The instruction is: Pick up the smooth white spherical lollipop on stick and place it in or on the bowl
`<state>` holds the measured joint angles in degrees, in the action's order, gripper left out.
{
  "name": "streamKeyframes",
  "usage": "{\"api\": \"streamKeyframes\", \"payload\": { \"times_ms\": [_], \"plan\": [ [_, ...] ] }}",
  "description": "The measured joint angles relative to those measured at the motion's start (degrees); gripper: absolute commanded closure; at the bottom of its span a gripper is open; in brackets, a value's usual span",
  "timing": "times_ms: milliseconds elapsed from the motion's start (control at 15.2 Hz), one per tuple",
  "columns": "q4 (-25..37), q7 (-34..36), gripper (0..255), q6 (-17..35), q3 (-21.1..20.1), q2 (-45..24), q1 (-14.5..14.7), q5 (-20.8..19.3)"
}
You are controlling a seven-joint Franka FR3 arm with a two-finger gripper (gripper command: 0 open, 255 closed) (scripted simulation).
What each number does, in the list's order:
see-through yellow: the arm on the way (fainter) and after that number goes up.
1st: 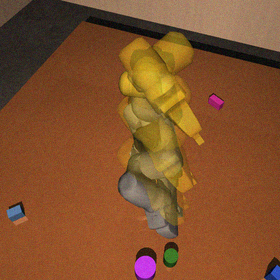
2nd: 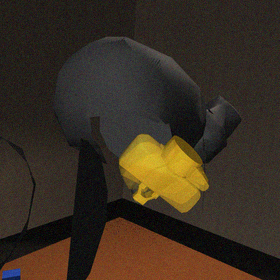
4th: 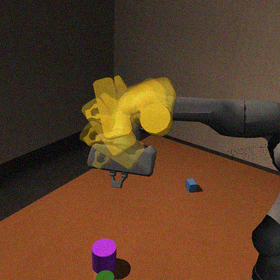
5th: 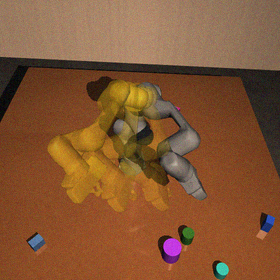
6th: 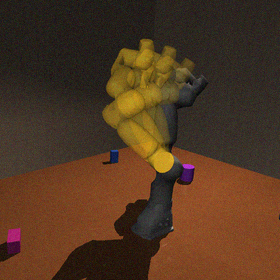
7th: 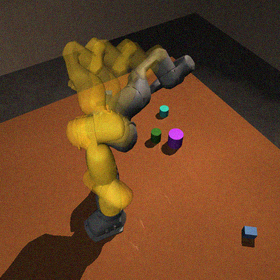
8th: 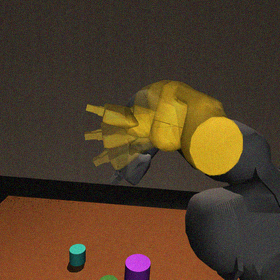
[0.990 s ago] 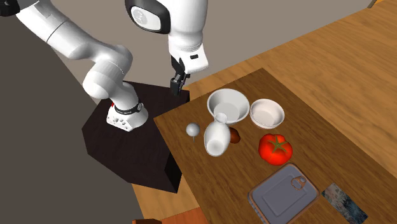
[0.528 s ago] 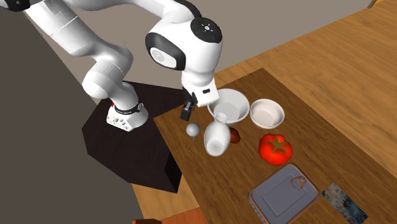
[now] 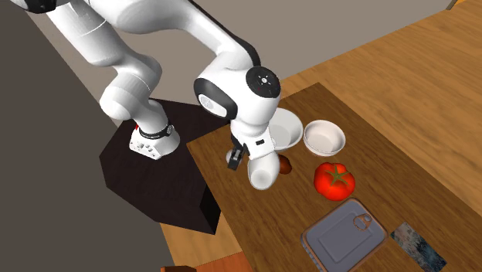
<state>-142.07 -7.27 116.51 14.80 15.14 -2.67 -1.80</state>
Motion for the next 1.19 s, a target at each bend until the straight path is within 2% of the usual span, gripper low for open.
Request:
{"api": "streamKeyframes", "payload": {
  "times_ms": [330,726,792,1188],
  "plan": [
    [-2.87,-0.27,0,4.31,0.19,-1.49,0.08,0.25],
    [-3.15,-0.27,0,4.76,0.19,-1.62,0.10,0.28],
    [-3.15,-0.27,255,4.76,0.19,-1.62,0.10,0.28],
    [-3.13,-0.26,255,4.77,0.18,-1.55,0.10,0.28]
  ]
}}
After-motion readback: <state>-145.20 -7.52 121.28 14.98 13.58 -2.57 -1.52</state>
